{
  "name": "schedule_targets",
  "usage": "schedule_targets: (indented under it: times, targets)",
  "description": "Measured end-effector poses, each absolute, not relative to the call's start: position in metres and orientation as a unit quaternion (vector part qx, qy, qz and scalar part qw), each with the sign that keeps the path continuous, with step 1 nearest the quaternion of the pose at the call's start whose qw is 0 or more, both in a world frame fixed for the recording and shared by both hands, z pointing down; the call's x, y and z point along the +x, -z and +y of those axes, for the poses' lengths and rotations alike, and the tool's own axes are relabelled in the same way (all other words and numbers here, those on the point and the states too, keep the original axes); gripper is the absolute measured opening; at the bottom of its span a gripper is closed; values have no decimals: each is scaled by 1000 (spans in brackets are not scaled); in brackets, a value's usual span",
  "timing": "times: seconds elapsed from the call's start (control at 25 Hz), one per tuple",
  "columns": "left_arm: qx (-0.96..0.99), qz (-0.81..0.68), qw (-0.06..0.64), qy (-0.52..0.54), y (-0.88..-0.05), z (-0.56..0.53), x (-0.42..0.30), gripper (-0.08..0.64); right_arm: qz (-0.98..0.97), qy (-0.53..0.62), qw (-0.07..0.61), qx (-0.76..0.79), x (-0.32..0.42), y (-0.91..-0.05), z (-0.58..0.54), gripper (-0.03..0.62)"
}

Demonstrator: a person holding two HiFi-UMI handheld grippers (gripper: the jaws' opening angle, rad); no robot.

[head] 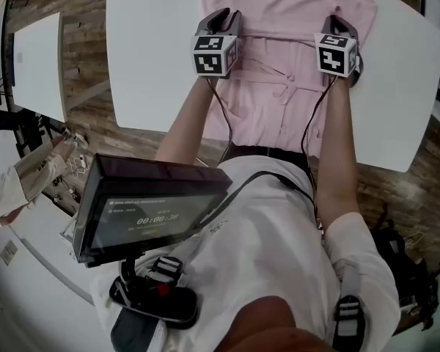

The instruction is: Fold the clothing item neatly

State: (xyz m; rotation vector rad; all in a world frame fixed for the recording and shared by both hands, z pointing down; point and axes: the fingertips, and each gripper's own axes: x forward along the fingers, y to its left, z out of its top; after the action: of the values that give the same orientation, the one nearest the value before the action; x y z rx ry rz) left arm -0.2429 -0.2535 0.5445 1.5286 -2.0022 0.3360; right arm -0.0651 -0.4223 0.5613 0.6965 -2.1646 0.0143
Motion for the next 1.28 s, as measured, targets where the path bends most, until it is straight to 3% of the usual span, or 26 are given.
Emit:
schedule_targets:
  times: [0.16,0.36,0.52,0.8,1.28]
  targets:
    - [577,-762,269,-117,-526,-259,-254,89,-865,-22,390,316,-38,-542,-445,3]
    - [584,-762,247,-131,-516,-278,-298,89,-910,-6,330,250,-84,-511,-416,3]
    - [588,-754,250,-154,-532,-297,-319,89,-915,-25,345,209,-104,-535,-397,3]
    - [560,-738,315,-205,-578,-292,-338,89,-898,-54,384,205,-90,-573,-404,3]
    - [535,-778,269,-190,-544,-276,-319,89,-910,-61,358,201,-65,-555,-404,3]
